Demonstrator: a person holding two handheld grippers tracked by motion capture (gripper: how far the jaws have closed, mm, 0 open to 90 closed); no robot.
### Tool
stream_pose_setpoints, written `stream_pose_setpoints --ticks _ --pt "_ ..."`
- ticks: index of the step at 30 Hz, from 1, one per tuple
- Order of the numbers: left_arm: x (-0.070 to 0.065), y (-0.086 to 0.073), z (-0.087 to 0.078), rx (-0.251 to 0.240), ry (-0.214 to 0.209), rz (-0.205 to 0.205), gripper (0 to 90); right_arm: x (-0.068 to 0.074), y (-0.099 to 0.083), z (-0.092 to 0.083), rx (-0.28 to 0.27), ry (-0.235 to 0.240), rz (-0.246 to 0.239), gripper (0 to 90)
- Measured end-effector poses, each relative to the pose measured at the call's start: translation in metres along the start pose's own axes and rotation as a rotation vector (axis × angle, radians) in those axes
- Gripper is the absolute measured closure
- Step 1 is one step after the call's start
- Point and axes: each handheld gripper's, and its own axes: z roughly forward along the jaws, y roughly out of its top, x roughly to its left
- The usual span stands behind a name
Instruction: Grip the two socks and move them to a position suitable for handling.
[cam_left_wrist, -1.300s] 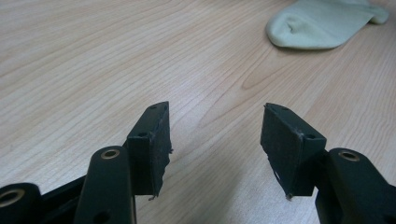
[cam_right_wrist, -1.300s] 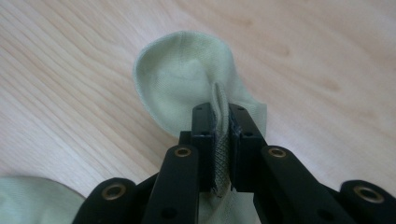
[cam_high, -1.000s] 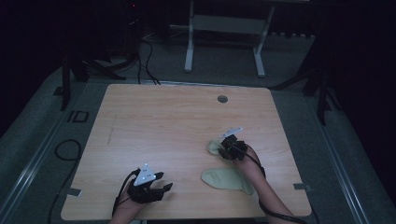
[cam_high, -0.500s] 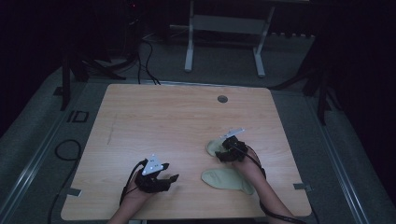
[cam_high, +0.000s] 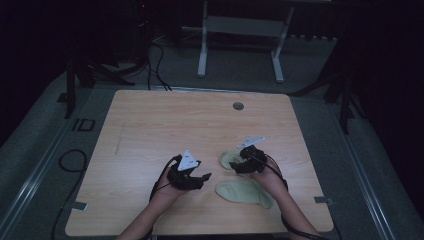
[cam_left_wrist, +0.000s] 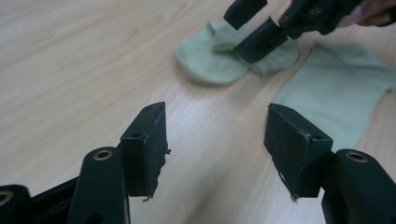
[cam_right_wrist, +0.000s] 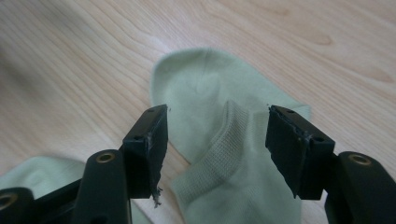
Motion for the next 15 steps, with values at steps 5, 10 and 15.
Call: stream_pose_setpoints --ticks 5,10,15 --pt "0.002 0.022 0.026 0.028 -0.028 0.021 43.7 0.001 -0.005 -0.008 -0.006 0.001 -0.003 40.8" --pt "-0.004 0.040 0.056 0.083 -0.032 0.097 55.1 0.005 -0.013 -0.006 0.006 -0.012 -0.021 47.2" --pt "-0.009 0.049 0.080 0.115 -0.011 0.157 67.9 0.009 -0.020 0.000 0.022 -0.001 -0.026 52.0"
